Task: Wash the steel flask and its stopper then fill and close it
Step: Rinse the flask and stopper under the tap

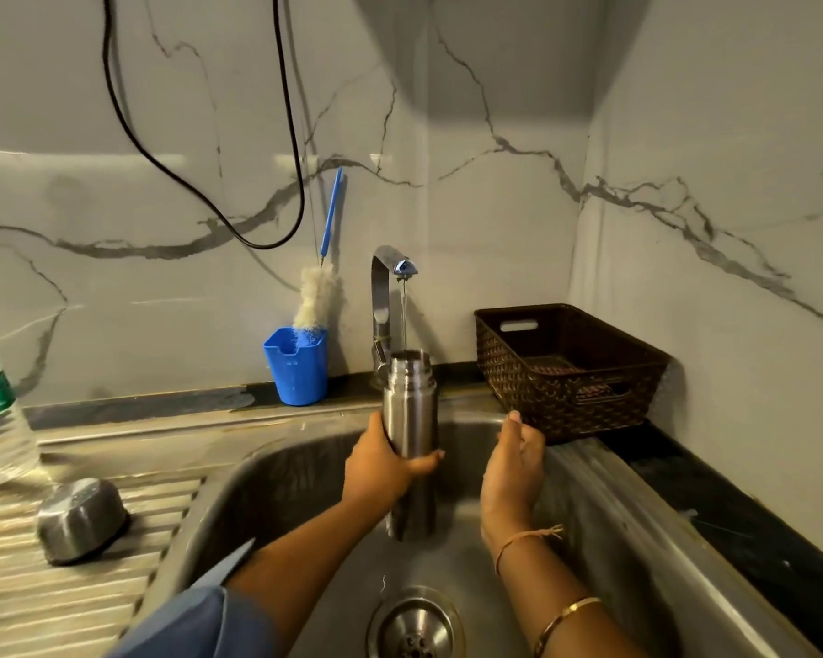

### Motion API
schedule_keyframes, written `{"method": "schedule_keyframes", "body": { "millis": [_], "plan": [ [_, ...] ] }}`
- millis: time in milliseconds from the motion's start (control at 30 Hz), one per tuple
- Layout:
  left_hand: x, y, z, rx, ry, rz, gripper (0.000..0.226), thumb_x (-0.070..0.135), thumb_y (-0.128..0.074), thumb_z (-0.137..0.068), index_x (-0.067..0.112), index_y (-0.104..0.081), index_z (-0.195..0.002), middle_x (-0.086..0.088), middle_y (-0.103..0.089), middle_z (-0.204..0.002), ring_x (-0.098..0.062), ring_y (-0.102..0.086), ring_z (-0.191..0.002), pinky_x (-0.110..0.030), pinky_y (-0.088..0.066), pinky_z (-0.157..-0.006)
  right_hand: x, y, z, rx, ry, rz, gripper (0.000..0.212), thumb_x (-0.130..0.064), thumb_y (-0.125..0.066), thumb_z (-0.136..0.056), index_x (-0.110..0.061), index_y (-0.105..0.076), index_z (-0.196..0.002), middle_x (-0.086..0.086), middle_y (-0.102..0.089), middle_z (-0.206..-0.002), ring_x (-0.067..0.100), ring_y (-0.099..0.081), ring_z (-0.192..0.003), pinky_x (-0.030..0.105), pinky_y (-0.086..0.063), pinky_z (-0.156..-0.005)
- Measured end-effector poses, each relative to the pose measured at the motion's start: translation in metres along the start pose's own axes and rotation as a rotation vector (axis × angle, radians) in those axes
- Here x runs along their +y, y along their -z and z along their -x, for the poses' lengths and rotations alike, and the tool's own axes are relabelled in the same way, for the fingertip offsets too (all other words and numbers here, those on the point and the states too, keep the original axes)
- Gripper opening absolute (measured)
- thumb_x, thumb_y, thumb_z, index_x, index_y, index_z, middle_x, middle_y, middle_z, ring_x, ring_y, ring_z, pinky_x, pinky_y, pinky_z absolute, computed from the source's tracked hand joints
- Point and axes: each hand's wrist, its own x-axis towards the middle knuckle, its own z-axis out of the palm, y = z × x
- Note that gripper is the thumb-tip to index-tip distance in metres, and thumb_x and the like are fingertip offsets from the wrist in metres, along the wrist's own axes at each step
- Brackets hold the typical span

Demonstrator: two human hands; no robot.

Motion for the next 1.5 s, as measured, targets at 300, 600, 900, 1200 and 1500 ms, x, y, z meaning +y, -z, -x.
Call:
{"method": "schedule_keyframes", "body": {
  "millis": [300,600,900,1200,1500],
  "plan": [
    [0.020,0.011,-0.021,0.015,-0.059,0.050,0.083,0.039,-0.083,-0.065,0.025,-0.037,-0.133,0.006,-0.054,-0.127,-0.013,-0.053,-0.113,-0.035,-0.048,-0.095,-0.001,0.001,0.001,-0.010,0.007,0.003,0.021,-0.036,-0.040,-0.098,-0.018,-0.049,-0.093,0.005,-0.057,-0.090,0.019,-0.054,-0.082,0.033,-0.044,-0.072],
    [0.030,0.010,-0.020,0.066,-0.085,0.070,0.084,0.041,-0.082,-0.065,0.022,-0.036,-0.133,0.001,-0.054,-0.129,-0.017,-0.054,-0.115,-0.029,-0.046,-0.088,-0.006,0.002,0.002,-0.011,0.015,-0.006,0.022,-0.034,-0.040,-0.099,-0.016,-0.048,-0.089,-0.003,-0.051,-0.079,0.014,-0.049,-0.073,0.029,-0.038,-0.064],
    [0.007,0.005,-0.002,0.033,0.052,-0.034,0.085,0.046,-0.081,-0.065,0.024,-0.035,-0.133,-0.003,-0.054,-0.130,-0.022,-0.057,-0.114,-0.038,-0.052,-0.091,-0.005,0.002,0.003,-0.011,0.003,-0.012,0.025,-0.035,-0.039,-0.099,-0.013,-0.049,-0.093,-0.002,-0.052,-0.080,0.015,-0.051,-0.074,0.034,-0.044,-0.069],
    [0.047,0.018,0.001,-0.173,0.266,0.370,0.079,0.038,-0.079,-0.070,0.014,-0.038,-0.132,-0.001,-0.056,-0.106,-0.018,-0.058,-0.091,-0.034,-0.053,-0.075,0.000,0.003,0.001,-0.110,-0.057,0.063,0.028,-0.037,-0.044,-0.096,-0.011,-0.055,-0.096,0.000,-0.056,-0.081,0.015,-0.053,-0.075,0.029,-0.041,-0.064],
    [0.039,0.023,0.012,-0.181,0.524,1.047,0.079,0.039,-0.077,-0.070,0.018,-0.033,-0.133,-0.016,-0.055,-0.118,-0.033,-0.058,-0.101,-0.048,-0.053,-0.071,0.005,0.010,0.003,-0.236,-0.707,-0.208,0.040,-0.043,-0.056,-0.089,-0.017,-0.044,-0.116,0.020,-0.051,-0.114,0.034,-0.056,-0.091,0.041,-0.052,-0.055]
  ]
}}
